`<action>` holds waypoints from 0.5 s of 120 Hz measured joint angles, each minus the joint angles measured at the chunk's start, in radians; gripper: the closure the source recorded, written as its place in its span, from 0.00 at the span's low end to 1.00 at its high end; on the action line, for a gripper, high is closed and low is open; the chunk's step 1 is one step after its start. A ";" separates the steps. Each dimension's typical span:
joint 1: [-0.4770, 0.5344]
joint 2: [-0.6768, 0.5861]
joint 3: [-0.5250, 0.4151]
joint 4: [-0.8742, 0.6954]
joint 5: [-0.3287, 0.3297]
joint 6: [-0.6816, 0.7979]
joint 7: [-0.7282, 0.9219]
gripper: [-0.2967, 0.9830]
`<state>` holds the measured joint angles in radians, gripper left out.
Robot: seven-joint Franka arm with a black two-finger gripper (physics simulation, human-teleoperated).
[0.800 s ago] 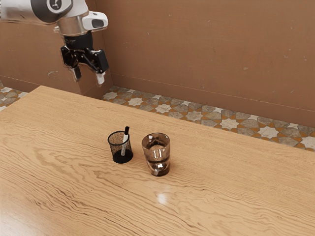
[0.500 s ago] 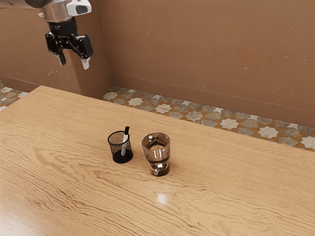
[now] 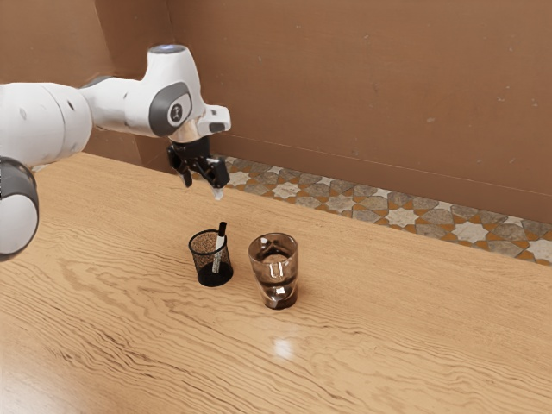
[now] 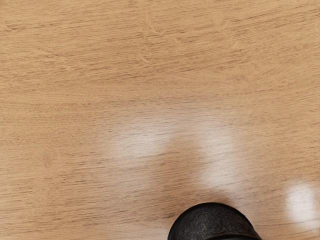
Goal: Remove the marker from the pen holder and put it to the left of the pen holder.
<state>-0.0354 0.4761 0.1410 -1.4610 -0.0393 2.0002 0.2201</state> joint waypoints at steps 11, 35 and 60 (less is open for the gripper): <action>-0.008 -0.010 -0.012 -0.114 -0.053 0.139 0.053 0.23; -0.054 -0.072 -0.015 -0.292 -0.110 0.352 0.144 0.23; -0.089 -0.114 -0.007 -0.399 -0.134 0.466 0.213 0.23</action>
<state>-0.1246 0.3626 0.1340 -1.8601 -0.1732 2.4657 0.4332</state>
